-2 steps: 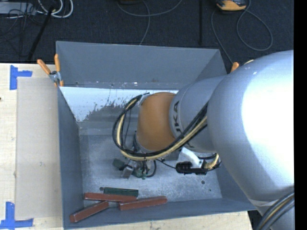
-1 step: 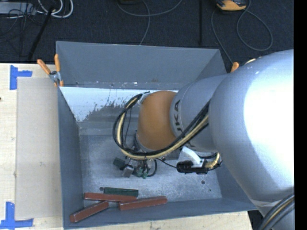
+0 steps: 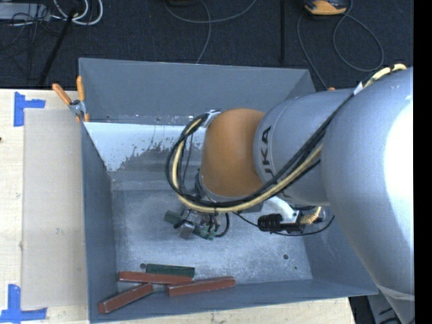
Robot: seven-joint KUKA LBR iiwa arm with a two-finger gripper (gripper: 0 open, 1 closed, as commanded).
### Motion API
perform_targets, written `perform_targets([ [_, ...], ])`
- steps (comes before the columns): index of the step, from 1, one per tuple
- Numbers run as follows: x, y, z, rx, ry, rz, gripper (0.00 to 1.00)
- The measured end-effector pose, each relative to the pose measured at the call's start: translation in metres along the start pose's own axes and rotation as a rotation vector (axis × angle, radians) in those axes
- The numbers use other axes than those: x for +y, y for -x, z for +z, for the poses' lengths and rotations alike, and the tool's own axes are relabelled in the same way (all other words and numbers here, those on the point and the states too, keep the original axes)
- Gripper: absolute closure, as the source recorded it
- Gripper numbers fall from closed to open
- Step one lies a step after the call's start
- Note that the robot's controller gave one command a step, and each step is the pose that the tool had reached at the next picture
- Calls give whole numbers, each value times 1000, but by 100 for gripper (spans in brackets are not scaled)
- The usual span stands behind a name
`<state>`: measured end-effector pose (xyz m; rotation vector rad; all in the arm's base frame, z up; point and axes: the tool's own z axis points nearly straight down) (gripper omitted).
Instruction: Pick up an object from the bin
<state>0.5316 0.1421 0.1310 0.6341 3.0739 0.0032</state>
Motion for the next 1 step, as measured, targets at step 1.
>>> perform_targets([
  [1,0,1,-34,1,-1,-3,100],
])
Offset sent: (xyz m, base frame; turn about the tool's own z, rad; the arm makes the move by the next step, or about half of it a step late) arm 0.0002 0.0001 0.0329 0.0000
